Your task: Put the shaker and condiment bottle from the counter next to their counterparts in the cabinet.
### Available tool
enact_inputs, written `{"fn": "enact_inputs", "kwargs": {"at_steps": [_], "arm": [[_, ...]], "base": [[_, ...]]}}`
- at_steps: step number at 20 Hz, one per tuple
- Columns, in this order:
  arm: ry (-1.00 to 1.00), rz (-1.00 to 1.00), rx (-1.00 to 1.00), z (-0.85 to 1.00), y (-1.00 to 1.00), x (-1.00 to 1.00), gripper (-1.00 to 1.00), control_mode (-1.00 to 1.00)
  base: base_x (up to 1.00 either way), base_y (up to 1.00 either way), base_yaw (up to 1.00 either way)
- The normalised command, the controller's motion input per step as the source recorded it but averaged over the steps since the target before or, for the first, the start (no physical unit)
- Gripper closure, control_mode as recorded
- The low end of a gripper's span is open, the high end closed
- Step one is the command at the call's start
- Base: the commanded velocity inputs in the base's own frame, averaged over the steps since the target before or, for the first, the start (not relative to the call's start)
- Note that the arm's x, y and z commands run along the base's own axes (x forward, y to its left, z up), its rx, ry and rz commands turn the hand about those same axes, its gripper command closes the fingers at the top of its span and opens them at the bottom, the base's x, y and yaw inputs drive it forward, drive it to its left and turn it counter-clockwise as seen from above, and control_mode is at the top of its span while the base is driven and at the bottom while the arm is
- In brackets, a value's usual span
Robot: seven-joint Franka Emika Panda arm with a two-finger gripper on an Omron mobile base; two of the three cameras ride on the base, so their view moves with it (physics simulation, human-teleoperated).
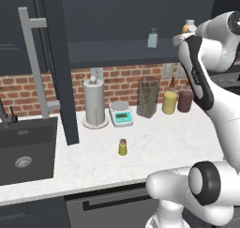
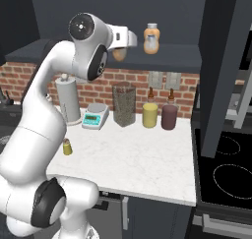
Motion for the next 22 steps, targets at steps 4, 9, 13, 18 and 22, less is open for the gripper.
{"fn": "enact_inputs", "kwargs": {"at_steps": [4,9,13,18,22], "arm": [[0.00,0.01,0.00,-0.06,-0.16,0.43,1.00,-1.00],[0.01,0.01,0.00,-0.09,-0.14,0.47,1.00,-1.00],[0.01,0.01,0.00,-0.11,-0.08,0.45,1.00,-1.00],[0.02,0.01,0.00,-0.12,-0.10,0.49,1.00,-1.00],[0.03,0.01,0.00,-0.09,-0.16,0.55,1.00,-1.00]], "base": [[0.00,0.00,0.00],[0.00,0.00,0.00],[0.00,0.00,0.00],[0.00,0.00,0.00],[0.00,0.00,0.00]]}}
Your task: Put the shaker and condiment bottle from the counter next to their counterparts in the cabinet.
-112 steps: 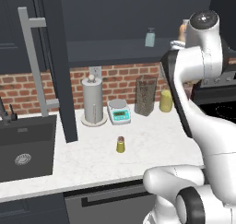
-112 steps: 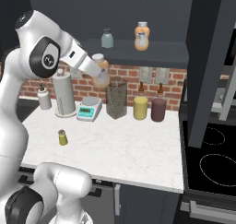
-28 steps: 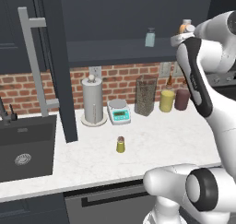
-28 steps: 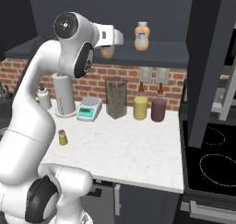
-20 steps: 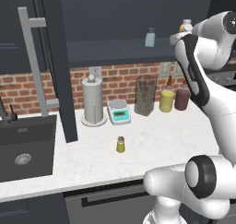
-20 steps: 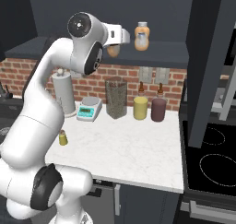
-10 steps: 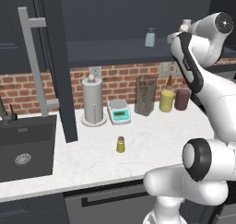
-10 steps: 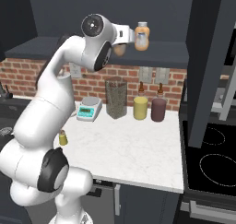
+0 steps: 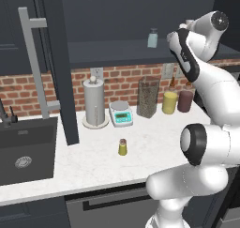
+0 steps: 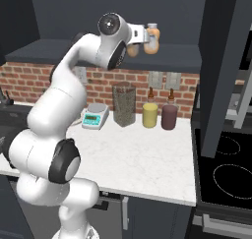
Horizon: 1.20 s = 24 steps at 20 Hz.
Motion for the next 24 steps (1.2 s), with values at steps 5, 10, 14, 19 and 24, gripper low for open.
{"fn": "enact_inputs", "kwargs": {"at_steps": [5,10,14,19,24], "arm": [[0.03,0.00,0.00,-0.08,-0.16,0.49,1.00,-1.00],[0.05,0.00,0.00,-0.24,0.00,0.09,1.00,-1.00],[0.04,0.00,0.00,-0.37,0.00,0.00,1.00,-1.00],[0.01,0.00,0.00,-0.40,0.00,0.00,1.00,-1.00],[0.00,0.00,0.00,-0.40,0.00,0.00,-1.00,-1.00]], "base": [[0.00,0.00,0.00],[0.00,0.00,0.00],[0.00,0.00,0.00],[0.00,0.00,0.00],[0.00,0.00,0.00]]}}
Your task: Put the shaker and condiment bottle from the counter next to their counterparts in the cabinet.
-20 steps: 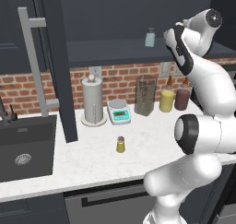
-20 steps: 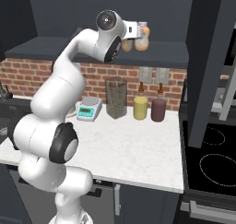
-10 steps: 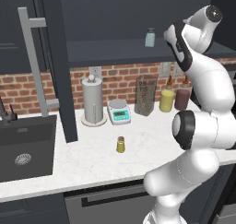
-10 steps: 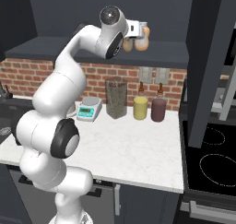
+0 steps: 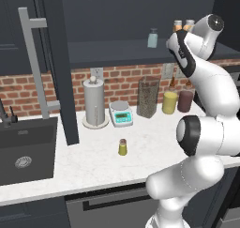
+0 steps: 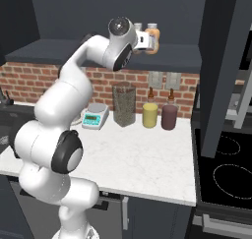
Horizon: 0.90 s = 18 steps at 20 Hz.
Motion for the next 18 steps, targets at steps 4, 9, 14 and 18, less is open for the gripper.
{"fn": "enact_inputs", "kwargs": {"at_steps": [4,9,14,18], "arm": [[0.00,0.00,0.02,-0.22,-0.01,0.01,-1.00,-1.00],[-0.01,0.00,0.00,-0.15,0.00,-0.17,-1.00,-1.00],[-0.01,0.01,0.00,-0.12,0.00,-0.75,-1.00,-1.00],[0.00,0.00,0.03,-0.27,0.00,-1.00,-1.00,-1.00]], "base": [[0.00,0.00,0.00],[0.00,0.00,0.00],[0.00,0.00,0.00],[0.00,0.00,0.00]]}}
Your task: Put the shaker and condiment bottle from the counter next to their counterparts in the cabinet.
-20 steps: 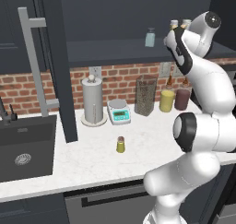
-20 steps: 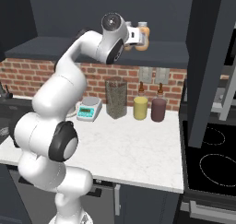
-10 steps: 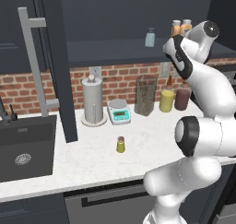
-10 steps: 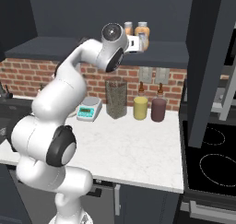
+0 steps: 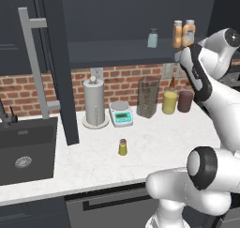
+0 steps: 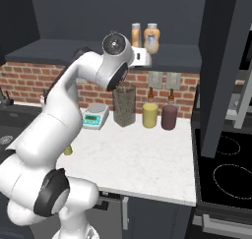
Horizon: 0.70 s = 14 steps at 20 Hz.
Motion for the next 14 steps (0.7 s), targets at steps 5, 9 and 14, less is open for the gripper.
{"fn": "enact_inputs", "kwargs": {"at_steps": [5,9,14], "arm": [[0.03,0.00,0.00,-0.49,0.03,-0.83,-1.00,-1.00],[0.15,0.02,0.00,-0.62,0.19,-0.42,-1.00,-1.00],[0.13,0.07,0.05,-0.63,0.26,-0.23,-1.00,-1.00]], "base": [[0.00,0.00,0.00],[0.00,0.00,0.00],[0.00,0.00,0.00]]}}
